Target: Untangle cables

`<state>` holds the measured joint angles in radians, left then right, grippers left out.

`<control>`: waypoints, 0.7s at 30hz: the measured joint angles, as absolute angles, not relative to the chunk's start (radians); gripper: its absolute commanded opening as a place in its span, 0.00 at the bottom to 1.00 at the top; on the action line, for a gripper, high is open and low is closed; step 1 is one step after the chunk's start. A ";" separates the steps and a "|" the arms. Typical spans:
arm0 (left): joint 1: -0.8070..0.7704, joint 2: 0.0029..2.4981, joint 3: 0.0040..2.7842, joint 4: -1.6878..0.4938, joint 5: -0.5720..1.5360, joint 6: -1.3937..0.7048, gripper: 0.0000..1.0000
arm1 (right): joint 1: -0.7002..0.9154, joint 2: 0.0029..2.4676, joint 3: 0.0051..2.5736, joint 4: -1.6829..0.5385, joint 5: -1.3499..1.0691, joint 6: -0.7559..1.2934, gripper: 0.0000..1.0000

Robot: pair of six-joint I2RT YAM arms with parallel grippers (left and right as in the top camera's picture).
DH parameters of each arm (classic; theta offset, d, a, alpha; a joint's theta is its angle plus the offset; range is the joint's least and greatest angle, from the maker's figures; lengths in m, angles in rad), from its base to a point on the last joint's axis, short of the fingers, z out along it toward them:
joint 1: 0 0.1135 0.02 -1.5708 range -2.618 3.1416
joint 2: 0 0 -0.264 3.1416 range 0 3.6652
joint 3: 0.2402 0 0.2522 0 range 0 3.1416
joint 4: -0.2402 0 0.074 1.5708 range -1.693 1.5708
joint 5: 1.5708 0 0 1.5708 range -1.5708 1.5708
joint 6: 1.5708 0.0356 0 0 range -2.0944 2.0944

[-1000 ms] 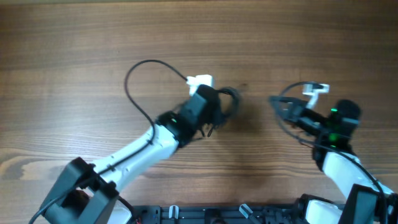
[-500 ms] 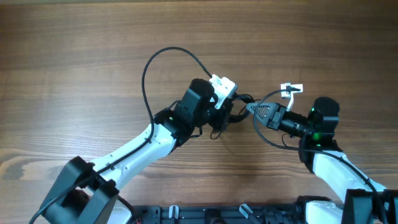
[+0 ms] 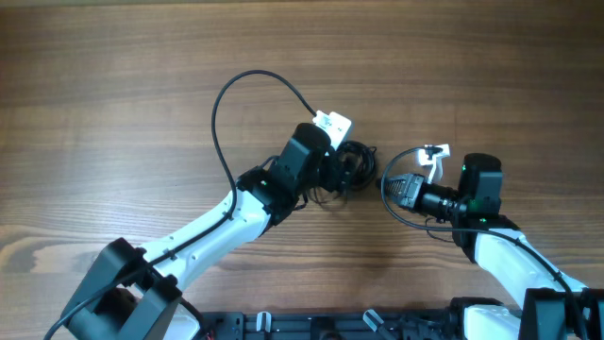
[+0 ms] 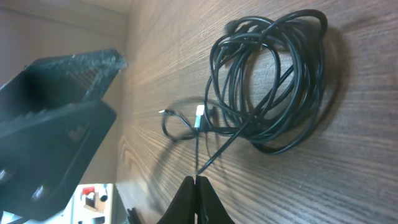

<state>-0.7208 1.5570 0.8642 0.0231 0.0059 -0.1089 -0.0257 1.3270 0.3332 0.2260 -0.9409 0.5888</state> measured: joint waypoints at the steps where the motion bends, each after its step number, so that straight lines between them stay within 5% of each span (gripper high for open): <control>1: -0.721 1.557 0.864 0.023 -0.007 -0.138 1.00 | -0.026 1.327 0.333 0.240 -0.940 0.586 0.04; 10: -0.714 1.613 0.863 -0.051 -0.123 -0.627 1.00 | -0.026 1.327 0.334 0.248 -0.798 0.696 0.14; 16: -0.662 1.795 0.917 -0.030 -0.016 -0.668 1.00 | -0.026 1.327 0.333 0.247 -0.783 0.704 0.15; 21: -0.661 1.923 1.202 -0.373 0.056 -0.598 0.99 | -0.026 1.327 0.333 0.247 -0.777 0.723 0.15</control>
